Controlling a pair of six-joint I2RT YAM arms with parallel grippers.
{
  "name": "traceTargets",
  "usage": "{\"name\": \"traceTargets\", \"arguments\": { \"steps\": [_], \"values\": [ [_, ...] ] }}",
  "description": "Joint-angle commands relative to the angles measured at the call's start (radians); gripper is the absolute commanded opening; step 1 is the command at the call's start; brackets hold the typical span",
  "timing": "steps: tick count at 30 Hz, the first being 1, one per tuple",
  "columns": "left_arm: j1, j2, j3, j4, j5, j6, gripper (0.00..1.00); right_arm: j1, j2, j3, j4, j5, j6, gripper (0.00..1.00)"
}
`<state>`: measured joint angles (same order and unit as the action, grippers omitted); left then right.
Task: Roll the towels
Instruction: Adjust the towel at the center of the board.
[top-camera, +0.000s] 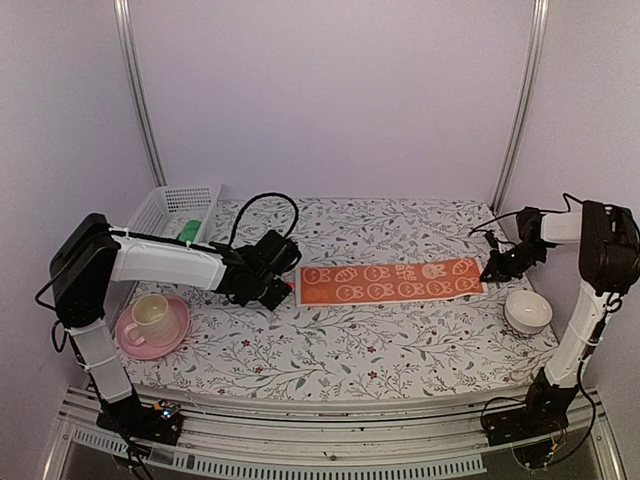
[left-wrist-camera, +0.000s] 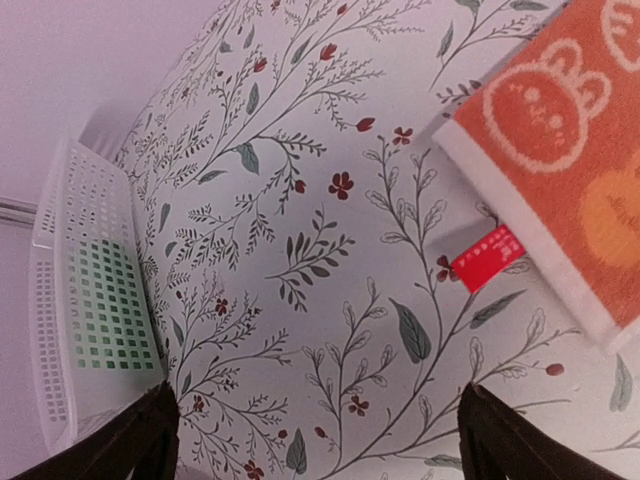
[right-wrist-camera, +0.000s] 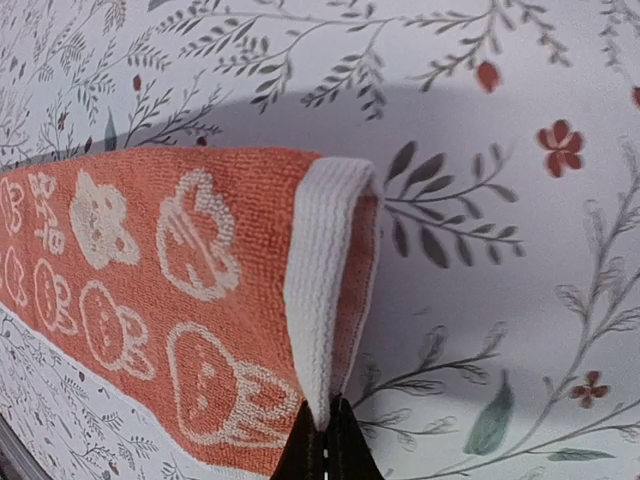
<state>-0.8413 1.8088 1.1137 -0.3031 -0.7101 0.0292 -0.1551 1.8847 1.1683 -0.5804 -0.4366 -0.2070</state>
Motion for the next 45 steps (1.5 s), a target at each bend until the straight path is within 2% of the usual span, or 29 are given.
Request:
{"name": "traceTargets", "arguments": {
  "steps": [1, 4, 9, 12, 18, 28, 34, 37, 45],
  "values": [
    [-0.035, -0.029, -0.021, -0.019, -0.011, -0.041, 0.97, -0.043, -0.034, 0.097, -0.054, 0.048, -0.054, 0.02],
    [-0.05, -0.026, -0.024, -0.019, -0.013, -0.056, 0.97, -0.055, -0.033, 0.159, -0.086, 0.067, -0.082, 0.02],
    [-0.063, -0.016, -0.033, -0.02, -0.013, -0.074, 0.97, -0.027, -0.032, 0.258, -0.213, -0.067, -0.153, 0.02],
    [-0.066, -0.007, -0.04, -0.019, -0.012, -0.083, 0.97, 0.011, -0.051, 0.256, -0.229, -0.067, -0.176, 0.02],
    [-0.069, 0.006, -0.042, -0.019, -0.009, -0.087, 0.97, 0.03, -0.04, 0.254, -0.224, 0.023, -0.17, 0.02],
    [-0.076, 0.014, -0.026, -0.019, -0.013, -0.078, 0.97, -0.047, 0.008, 0.254, -0.174, 0.135, -0.171, 0.03],
    [-0.083, 0.019, -0.019, -0.019, -0.011, -0.077, 0.97, -0.057, 0.064, 0.254, -0.165, 0.225, -0.195, 0.17],
    [-0.085, 0.024, -0.015, -0.022, -0.015, -0.077, 0.97, -0.062, 0.089, 0.255, -0.158, 0.241, -0.2, 0.3],
    [-0.096, 0.034, 0.0, -0.022, -0.015, -0.073, 0.97, -0.062, 0.145, 0.269, -0.165, 0.233, -0.19, 0.39]
  ]
}}
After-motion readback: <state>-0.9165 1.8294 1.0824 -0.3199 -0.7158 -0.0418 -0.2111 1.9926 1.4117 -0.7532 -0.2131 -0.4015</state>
